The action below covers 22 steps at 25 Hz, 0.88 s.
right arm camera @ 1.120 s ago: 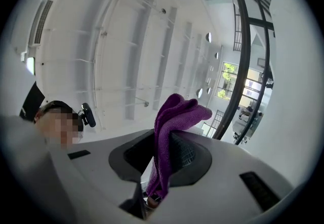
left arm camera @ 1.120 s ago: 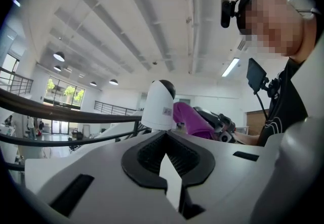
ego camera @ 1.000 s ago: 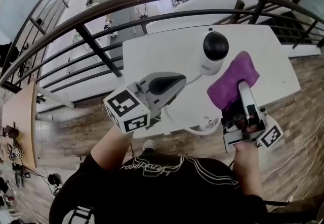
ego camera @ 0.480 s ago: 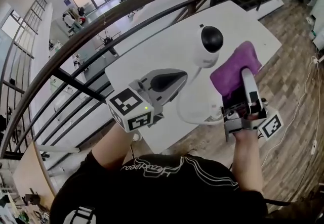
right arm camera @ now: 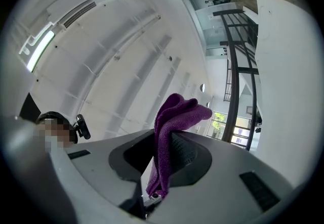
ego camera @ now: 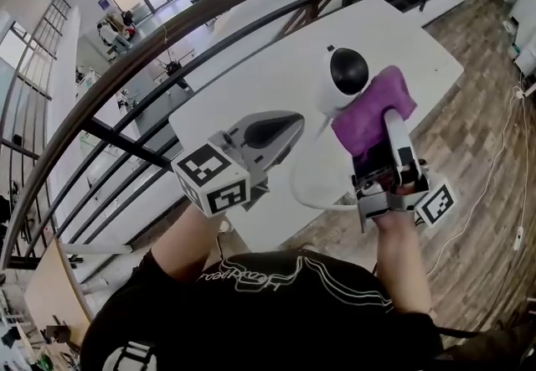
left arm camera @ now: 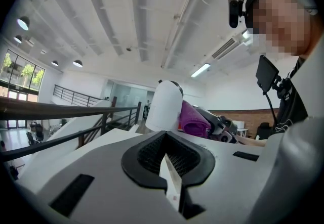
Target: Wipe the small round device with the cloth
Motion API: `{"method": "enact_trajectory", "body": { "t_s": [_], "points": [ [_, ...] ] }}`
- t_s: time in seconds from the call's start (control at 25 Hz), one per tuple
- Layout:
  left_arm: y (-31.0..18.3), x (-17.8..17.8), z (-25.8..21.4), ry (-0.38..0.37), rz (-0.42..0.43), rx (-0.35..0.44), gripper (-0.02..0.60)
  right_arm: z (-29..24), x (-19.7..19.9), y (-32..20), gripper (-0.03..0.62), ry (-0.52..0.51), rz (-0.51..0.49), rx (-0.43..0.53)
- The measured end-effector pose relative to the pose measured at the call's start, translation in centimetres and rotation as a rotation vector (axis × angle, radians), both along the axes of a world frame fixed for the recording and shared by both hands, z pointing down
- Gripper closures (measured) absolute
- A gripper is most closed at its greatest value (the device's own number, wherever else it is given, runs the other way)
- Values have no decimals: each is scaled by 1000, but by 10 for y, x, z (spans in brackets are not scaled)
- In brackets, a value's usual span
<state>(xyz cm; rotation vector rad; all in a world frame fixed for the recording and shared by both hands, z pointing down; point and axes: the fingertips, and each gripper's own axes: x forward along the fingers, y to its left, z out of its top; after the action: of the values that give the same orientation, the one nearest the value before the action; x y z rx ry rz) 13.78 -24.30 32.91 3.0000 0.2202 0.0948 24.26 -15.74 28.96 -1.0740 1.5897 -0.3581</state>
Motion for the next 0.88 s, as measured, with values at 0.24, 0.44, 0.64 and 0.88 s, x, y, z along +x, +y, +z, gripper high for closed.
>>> {"method": "enact_trajectory", "body": {
  "t_s": [0.24, 0.44, 0.64, 0.88],
  "points": [
    [12, 2, 1, -16, 4, -1, 574, 5, 4, 4, 531, 5, 4, -31],
    [11, -1, 5, -15, 6, -7, 574, 10, 1, -2, 533, 55, 12, -79],
    [19, -2, 4, -13, 11, -11, 574, 10, -3, 2, 531, 94, 12, -145],
    [23, -1, 4, -6, 11, -13, 574, 18, 1, 1, 531, 141, 9, -259]
  ]
}}
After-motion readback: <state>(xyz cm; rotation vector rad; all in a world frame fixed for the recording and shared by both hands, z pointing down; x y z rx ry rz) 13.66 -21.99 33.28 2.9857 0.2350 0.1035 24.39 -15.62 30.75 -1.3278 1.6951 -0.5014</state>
